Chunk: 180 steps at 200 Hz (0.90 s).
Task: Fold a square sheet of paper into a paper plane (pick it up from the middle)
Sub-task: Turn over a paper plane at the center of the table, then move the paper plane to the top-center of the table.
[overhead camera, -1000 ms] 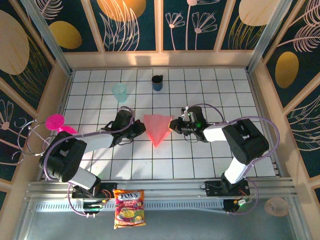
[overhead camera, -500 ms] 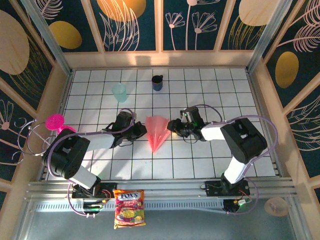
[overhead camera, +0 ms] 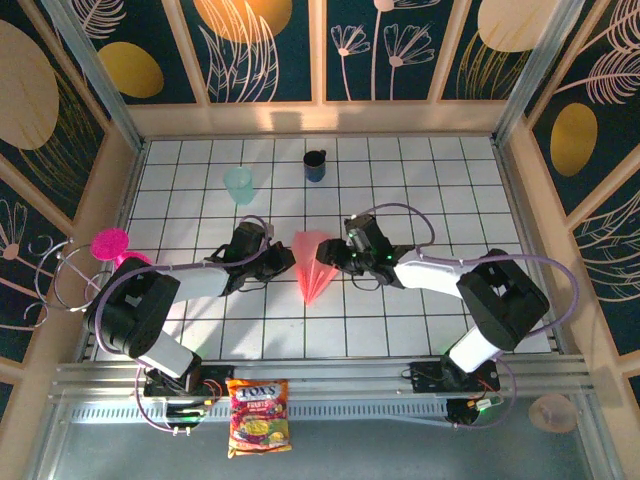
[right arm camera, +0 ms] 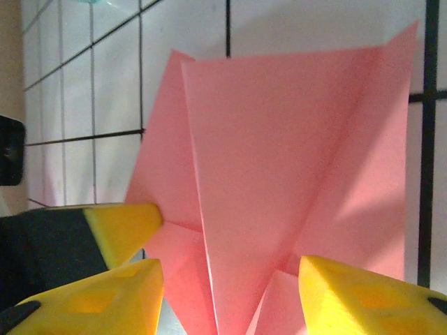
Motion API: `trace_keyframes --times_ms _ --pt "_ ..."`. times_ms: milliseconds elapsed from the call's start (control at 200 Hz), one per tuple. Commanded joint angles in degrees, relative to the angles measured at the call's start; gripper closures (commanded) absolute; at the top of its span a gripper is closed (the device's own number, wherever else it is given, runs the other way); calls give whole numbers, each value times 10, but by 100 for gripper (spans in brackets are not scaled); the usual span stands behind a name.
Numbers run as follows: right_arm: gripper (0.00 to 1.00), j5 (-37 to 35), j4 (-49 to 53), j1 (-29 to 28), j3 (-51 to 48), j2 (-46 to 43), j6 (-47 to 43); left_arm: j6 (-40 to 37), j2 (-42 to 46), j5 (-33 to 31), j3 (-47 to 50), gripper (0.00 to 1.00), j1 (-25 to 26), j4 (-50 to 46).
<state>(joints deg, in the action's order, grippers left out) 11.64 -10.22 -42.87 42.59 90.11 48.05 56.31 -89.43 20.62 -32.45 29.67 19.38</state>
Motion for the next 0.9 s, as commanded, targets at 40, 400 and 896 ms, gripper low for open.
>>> trace_keyframes --times_ms 40,400,896 --pt "44 -26 29 -9 27 4 8 12 3 12 -13 100 -3 12" --pt "40 -74 121 -50 99 78 35 7 14 4 -14 100 -3 1" --pt "29 -59 131 -81 117 65 14 3 11 4 -17 100 -3 -2"
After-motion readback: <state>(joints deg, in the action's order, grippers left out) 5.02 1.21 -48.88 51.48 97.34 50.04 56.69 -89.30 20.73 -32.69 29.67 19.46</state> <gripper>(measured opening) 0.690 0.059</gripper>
